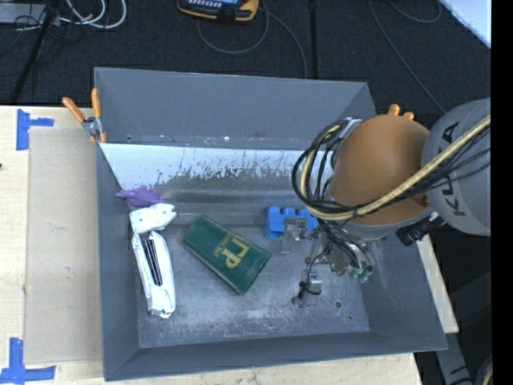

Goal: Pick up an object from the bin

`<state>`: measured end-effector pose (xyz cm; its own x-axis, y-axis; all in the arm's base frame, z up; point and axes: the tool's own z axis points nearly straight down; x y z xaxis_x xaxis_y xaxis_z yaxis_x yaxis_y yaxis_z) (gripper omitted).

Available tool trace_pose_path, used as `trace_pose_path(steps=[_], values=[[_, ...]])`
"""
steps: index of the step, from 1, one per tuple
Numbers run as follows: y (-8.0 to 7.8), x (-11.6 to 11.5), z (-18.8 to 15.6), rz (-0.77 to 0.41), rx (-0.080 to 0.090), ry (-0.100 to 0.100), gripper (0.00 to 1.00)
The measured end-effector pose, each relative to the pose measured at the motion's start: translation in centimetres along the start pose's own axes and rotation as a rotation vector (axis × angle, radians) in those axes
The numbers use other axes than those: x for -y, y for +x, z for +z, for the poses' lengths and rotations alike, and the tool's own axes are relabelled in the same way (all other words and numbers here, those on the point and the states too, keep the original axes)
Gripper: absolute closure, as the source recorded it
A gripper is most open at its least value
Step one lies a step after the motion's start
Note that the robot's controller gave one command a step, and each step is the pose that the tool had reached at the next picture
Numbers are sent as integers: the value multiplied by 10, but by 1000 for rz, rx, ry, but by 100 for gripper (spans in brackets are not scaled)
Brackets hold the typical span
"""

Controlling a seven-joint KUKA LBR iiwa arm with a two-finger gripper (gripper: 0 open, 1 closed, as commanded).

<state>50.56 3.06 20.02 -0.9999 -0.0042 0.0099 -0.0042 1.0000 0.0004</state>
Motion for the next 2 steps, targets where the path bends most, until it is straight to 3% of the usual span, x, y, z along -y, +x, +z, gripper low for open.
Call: trace_pose_path(steps=[1, 2], values=[[-2, 0, -4, 1, 8, 0, 0], [-21, -35, 57, 13, 10, -1, 0]])
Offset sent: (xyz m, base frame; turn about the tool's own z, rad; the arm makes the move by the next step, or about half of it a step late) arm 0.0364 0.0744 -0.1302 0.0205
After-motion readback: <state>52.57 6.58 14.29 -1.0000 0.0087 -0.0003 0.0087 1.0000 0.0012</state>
